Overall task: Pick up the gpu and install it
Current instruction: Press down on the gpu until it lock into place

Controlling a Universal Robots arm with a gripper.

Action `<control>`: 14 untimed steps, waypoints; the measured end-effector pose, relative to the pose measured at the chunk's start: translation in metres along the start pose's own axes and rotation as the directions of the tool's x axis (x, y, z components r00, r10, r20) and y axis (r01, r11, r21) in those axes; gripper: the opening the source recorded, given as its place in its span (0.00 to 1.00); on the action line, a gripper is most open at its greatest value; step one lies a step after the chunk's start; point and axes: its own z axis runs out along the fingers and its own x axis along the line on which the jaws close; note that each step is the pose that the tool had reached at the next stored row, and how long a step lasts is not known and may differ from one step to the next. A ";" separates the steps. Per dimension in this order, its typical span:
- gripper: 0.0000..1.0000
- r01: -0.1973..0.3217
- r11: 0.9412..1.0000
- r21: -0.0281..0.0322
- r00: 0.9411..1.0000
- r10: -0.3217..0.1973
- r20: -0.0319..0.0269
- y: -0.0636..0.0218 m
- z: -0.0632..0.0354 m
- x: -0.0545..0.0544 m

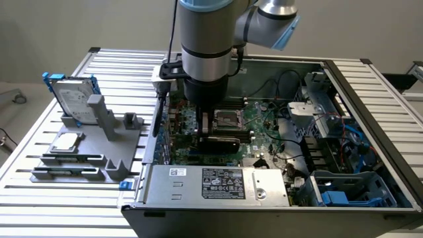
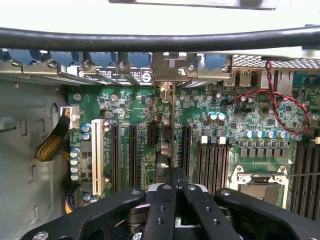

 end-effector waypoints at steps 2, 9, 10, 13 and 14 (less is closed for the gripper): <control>0.11 0.000 1.000 0.000 1.000 0.000 0.000 0.0000 0.0006 0.000; 0.11 0.000 1.000 -0.001 1.000 0.000 0.000 0.0001 0.0016 0.000; 0.11 0.000 1.000 -0.001 1.000 0.000 0.000 0.0001 0.0016 0.000; 0.11 0.000 1.000 0.000 1.000 0.000 0.002 0.0001 -0.0017 0.000; 0.11 0.000 1.000 -0.001 1.000 0.000 0.001 0.0003 -0.0041 0.000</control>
